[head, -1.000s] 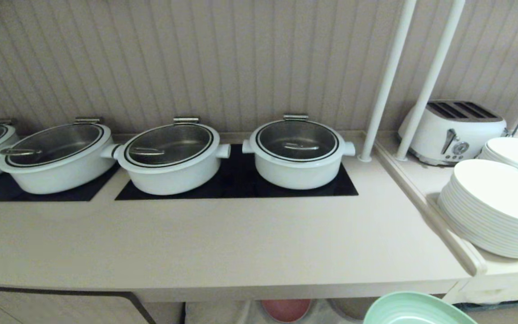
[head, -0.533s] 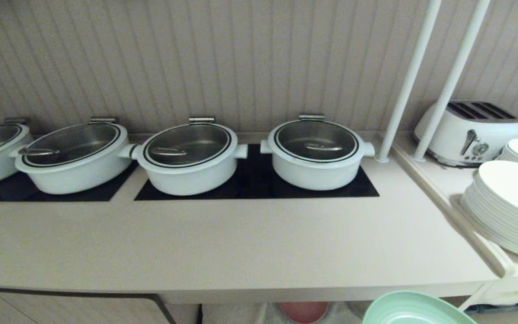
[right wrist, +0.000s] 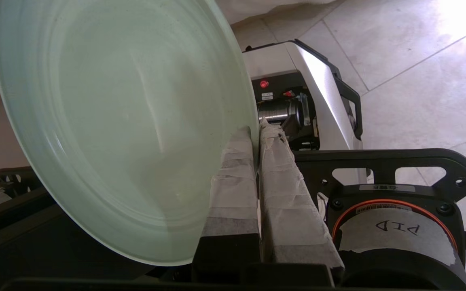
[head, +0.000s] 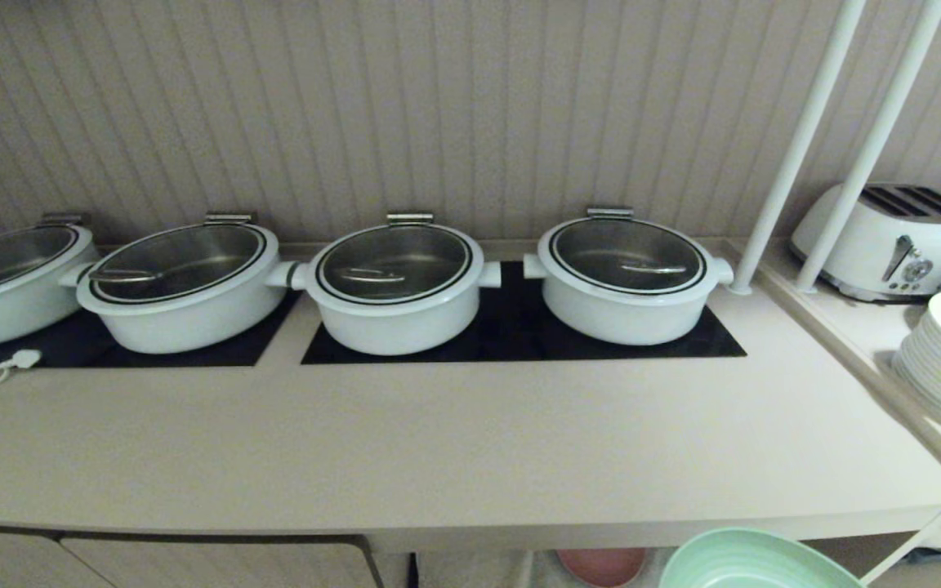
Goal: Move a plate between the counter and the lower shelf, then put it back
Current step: Put the plate in the cupboard
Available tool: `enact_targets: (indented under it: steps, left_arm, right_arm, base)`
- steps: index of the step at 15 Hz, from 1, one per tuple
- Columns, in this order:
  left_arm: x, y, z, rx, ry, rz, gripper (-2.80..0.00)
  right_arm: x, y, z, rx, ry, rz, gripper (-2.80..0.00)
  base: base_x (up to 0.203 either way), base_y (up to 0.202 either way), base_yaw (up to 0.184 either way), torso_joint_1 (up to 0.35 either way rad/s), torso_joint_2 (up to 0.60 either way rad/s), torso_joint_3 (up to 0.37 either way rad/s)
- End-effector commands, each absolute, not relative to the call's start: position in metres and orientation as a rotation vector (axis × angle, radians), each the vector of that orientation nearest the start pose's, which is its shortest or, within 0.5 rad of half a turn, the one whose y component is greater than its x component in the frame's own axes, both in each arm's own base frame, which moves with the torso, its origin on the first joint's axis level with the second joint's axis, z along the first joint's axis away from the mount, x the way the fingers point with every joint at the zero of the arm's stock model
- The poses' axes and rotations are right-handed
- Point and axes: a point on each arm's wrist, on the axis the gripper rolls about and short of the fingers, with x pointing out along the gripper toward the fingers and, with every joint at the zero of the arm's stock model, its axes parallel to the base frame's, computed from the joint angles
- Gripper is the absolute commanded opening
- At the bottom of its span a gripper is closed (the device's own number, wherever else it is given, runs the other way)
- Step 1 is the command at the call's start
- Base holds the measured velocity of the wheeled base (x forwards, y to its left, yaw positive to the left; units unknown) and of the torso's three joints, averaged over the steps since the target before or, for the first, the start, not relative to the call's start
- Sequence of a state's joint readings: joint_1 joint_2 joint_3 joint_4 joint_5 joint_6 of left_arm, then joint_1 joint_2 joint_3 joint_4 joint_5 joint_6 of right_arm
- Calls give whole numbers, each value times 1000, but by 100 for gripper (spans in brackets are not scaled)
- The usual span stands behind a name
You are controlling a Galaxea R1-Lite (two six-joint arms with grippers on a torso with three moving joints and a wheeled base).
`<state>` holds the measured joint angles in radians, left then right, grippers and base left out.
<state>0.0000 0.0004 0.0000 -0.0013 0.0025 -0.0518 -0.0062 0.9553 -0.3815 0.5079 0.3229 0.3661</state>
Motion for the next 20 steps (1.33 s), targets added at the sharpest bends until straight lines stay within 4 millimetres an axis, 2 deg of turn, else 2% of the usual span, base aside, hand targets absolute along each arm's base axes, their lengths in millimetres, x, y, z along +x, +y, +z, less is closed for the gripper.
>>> enact_targets:
  steps: [1, 20]
  left_arm:
    - [-23, 0, 76, -52, -2, 3, -280]
    - [-23, 0, 76, -54, -2, 2, -280]
  right_arm:
    - [62, 7, 124, 507, 1121, 87, -280]
    - [64, 7, 129, 499, 1098, 101, -280]
  base:
    - [0, 142, 0, 2, 2, -2]
    - [0, 4, 0, 0, 0, 0]
